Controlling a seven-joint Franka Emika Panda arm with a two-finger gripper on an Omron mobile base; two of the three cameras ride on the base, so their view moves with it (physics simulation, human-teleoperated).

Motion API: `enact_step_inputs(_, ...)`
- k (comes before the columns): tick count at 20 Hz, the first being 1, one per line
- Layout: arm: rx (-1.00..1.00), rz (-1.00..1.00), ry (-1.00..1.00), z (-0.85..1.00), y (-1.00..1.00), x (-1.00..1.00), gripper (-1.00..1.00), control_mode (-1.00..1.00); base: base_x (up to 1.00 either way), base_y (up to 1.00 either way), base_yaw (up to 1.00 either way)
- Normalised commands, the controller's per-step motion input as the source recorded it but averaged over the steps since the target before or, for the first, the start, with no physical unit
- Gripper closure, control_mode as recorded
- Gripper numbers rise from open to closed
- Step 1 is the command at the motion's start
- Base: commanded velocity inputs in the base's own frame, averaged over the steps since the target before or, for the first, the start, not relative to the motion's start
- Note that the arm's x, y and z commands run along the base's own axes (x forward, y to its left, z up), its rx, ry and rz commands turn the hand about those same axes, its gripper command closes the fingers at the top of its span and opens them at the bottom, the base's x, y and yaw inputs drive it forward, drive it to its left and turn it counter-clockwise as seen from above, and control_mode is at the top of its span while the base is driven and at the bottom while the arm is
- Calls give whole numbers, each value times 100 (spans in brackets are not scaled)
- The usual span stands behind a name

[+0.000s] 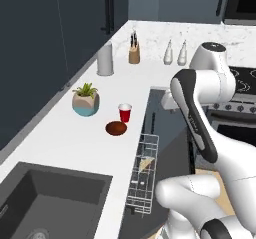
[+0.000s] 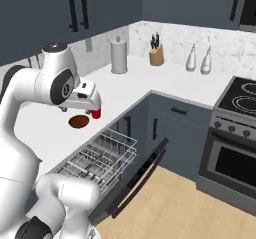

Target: Pick up the cup and bowl from the counter, place them in the dishwasher, and close the dishwasher door.

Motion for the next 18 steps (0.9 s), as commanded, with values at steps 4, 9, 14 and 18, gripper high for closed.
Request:
enact_step_inputs(4, 0, 0, 0, 0, 0, 0, -100, 100, 0, 57, -30)
enact_step_inputs(9, 0, 0, 0, 0, 0, 0, -100, 100, -1, 34, -25)
enact_step_inputs(14, 0, 0, 0, 0, 0, 0, -100, 100, -3, 36, -20)
enact_step_inputs(18, 0, -4, 0, -4, 15, 0, -100, -100, 0, 25, -6)
